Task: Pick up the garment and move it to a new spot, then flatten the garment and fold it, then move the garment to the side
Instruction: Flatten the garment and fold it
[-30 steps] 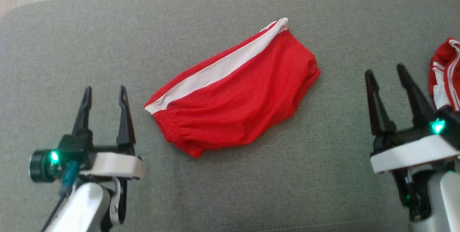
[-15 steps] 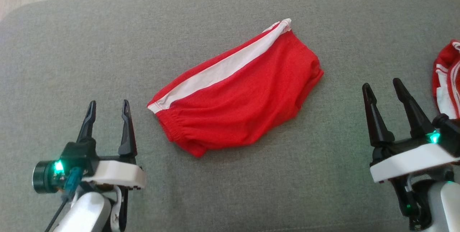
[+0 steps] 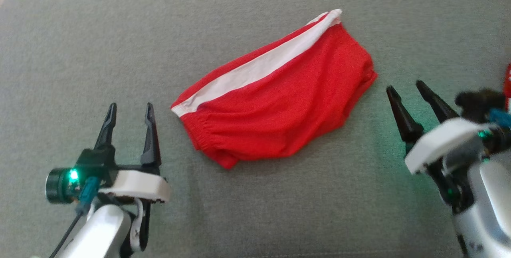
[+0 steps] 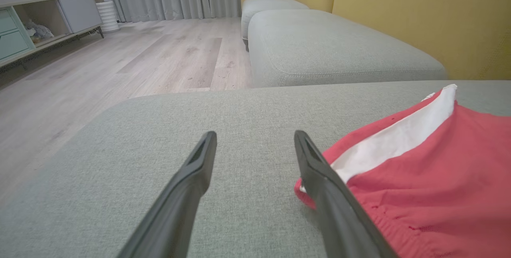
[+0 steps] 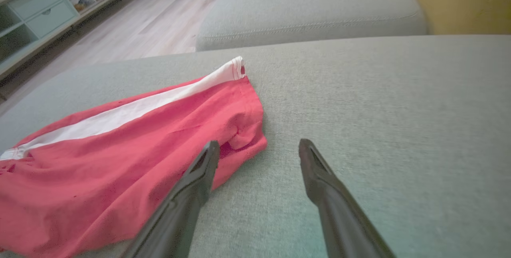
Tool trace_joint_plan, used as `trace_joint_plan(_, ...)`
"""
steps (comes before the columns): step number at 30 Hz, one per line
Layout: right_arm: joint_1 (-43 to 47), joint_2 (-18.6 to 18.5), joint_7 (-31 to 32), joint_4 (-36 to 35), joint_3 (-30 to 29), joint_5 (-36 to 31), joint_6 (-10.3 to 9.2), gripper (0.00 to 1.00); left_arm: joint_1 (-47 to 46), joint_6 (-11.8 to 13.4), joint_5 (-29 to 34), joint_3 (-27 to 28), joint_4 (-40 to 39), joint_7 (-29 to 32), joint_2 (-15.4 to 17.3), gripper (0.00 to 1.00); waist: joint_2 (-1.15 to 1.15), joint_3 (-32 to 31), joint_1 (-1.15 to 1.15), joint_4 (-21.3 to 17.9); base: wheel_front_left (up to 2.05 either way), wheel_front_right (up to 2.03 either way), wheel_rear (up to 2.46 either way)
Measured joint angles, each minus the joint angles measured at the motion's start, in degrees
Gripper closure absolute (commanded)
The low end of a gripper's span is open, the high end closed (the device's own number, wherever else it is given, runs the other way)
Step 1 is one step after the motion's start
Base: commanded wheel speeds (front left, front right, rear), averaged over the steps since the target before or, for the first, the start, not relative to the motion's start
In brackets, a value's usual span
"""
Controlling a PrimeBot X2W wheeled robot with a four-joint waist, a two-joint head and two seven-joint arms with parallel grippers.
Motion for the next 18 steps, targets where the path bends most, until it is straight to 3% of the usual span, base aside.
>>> trace_joint_plan(9,-16.82,-2.9,3.31,16.72,7.4,4.54,0.0,0.0,-3.79,-0.97,0.23,-1.79,2.29,-0.1,-2.33,0.0,0.0,2.75,0.01,3.85,0.0,0.0,0.0)
trace_joint_plan(14,-20.8,-3.08,10.37,25.81,10.09,5.65,0.0,0.0,-4.48,-1.26,0.23,-2.1,3.23,-0.85,-3.42,0.0,0.0,3.3,0.01,5.47,0.0,0.0,0.0)
trace_joint_plan(17,-22.16,-3.16,14.03,26.89,10.65,7.86,0.0,0.0,-4.47,-1.24,0.22,-2.09,3.36,-1.53,-3.47,0.0,0.0,3.13,-0.01,5.84,0.0,0.0,0.0)
trace_joint_plan(18,-22.41,-3.18,15.01,26.89,10.8,8.53,0.0,0.27,-4.47,-1.21,0.22,-2.07,3.37,-1.58,-3.49,0.0,0.0,3.05,-0.01,5.88,0.0,0.0,0.0)
